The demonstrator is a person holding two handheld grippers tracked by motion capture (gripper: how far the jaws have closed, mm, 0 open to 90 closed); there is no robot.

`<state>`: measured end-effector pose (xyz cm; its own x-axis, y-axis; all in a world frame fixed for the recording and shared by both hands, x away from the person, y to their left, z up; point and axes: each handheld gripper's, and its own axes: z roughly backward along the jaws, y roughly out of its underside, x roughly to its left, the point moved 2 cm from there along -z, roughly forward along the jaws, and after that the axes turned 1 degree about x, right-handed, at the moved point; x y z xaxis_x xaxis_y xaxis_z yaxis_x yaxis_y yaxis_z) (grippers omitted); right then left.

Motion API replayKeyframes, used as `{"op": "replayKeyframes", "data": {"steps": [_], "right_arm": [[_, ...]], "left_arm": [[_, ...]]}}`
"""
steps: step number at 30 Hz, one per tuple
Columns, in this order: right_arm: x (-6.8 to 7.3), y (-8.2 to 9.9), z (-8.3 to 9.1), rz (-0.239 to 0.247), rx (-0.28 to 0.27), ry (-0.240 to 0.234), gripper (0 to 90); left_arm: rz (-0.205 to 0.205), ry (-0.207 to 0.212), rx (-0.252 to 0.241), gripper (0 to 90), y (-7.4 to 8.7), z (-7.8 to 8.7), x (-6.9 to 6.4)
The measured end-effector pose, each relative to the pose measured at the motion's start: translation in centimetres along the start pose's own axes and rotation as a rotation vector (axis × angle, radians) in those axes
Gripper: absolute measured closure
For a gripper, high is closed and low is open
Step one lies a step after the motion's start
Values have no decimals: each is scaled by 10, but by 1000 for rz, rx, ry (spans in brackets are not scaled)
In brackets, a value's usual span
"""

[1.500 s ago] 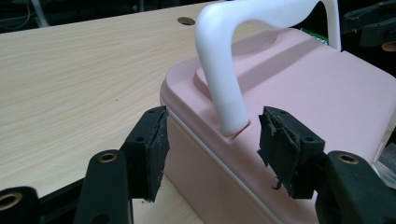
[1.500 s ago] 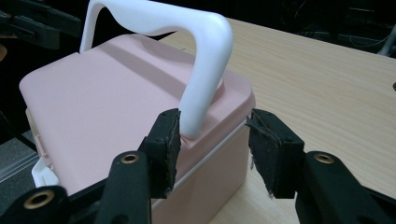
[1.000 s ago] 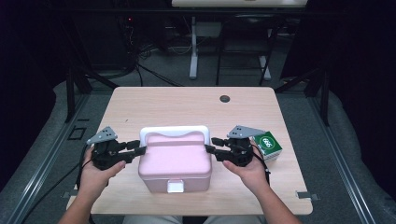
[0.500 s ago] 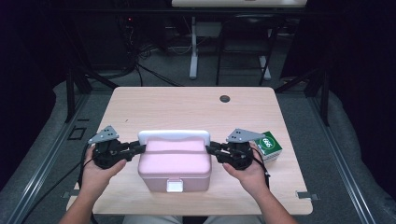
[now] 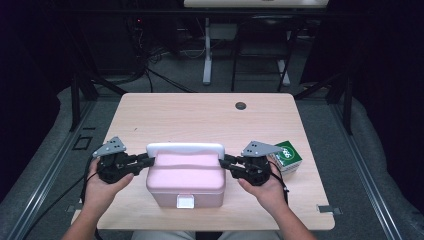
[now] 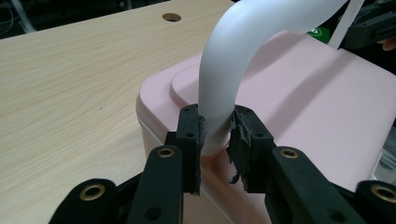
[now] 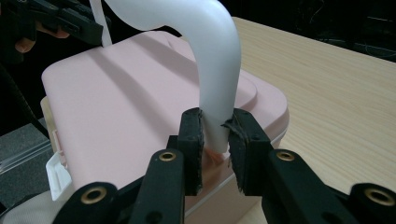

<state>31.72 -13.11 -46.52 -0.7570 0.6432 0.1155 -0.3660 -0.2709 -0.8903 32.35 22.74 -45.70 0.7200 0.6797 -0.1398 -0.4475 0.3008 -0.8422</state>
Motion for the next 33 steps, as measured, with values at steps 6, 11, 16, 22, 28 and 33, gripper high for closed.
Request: {"op": "replayKeyframes", "data": {"steps": [6,11,16,22,28,33], "right_arm": [[0,0,0,4,1,0,749],[-2,-4,1,-12,-3,-12,750],[-4,-13,4,-22,-27,-13,745],[-6,-18,2,-44,-43,-25,739],[-5,-19,2,-36,-44,-18,742],[-6,-20,2,-41,-42,-22,745]], "left_arm": [[-1,-2,11,736,-2,0,0],[5,0,2,736,-6,2,1],[-9,-12,-5,736,-18,6,0],[-18,-18,8,735,-21,6,0],[-8,-8,11,733,-20,6,2],[-9,-20,0,732,-17,16,3]]}}
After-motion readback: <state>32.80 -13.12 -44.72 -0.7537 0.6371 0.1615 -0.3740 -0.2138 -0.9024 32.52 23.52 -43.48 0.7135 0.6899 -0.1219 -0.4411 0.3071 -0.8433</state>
